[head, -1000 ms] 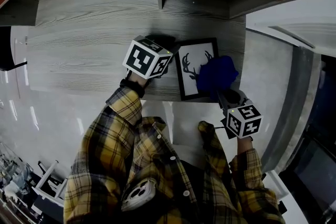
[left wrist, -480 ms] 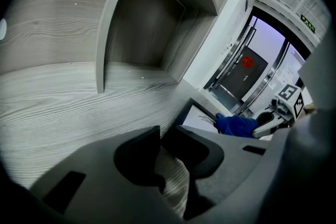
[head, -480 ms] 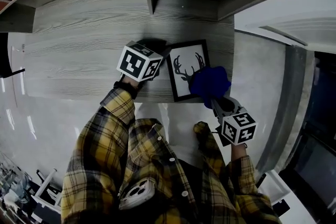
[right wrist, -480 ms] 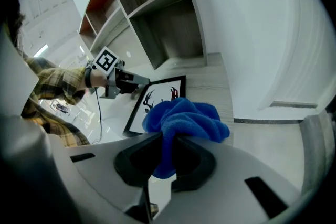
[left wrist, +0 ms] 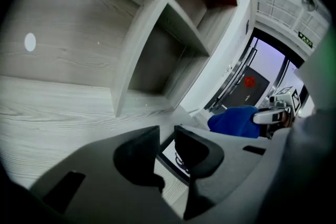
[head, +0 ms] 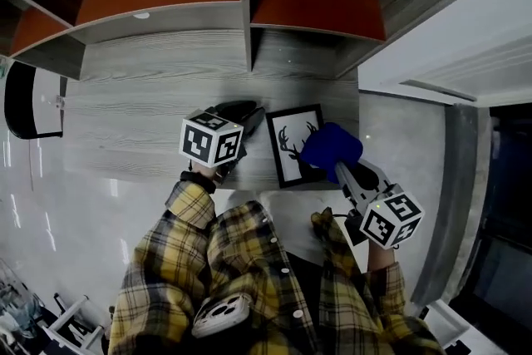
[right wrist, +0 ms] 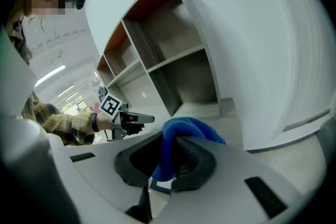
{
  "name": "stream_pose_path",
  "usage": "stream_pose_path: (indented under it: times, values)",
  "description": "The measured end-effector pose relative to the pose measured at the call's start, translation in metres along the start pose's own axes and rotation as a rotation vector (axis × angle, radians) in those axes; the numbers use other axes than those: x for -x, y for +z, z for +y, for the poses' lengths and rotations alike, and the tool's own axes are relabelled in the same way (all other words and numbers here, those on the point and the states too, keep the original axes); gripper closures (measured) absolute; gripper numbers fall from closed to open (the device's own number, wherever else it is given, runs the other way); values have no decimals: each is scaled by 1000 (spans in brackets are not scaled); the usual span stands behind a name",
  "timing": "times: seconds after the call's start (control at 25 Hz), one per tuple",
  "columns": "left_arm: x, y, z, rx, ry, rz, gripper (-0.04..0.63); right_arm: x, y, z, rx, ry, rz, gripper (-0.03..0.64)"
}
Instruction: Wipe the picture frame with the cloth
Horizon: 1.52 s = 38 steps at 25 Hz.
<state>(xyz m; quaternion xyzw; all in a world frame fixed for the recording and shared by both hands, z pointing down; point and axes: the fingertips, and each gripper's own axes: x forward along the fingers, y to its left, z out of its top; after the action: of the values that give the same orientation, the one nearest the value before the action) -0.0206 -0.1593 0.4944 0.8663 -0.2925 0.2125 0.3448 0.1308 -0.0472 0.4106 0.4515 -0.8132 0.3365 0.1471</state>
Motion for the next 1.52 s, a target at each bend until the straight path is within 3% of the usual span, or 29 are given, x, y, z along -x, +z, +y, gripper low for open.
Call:
stream_pose_path:
  times: [0.28, 0.44, 0.6, 1.0, 1.52]
  values:
    - [75, 49, -63, -44, -88, -186, 532, 8, 82, 49, 45, 97, -216, 568]
    - [118, 69, -97, -83, -122, -285, 583, 8, 111, 89, 113, 166, -281, 569]
    - [146, 85, -118, -132, -158, -349, 589, 6, 129, 120, 182, 216, -333, 568]
    - [177, 88, -127, -173, -204, -387, 591, 7, 132, 159, 205, 231, -379, 568]
    - [186, 85, -124, -203, -279, -362, 591, -5, 118, 170, 211, 143, -367, 569]
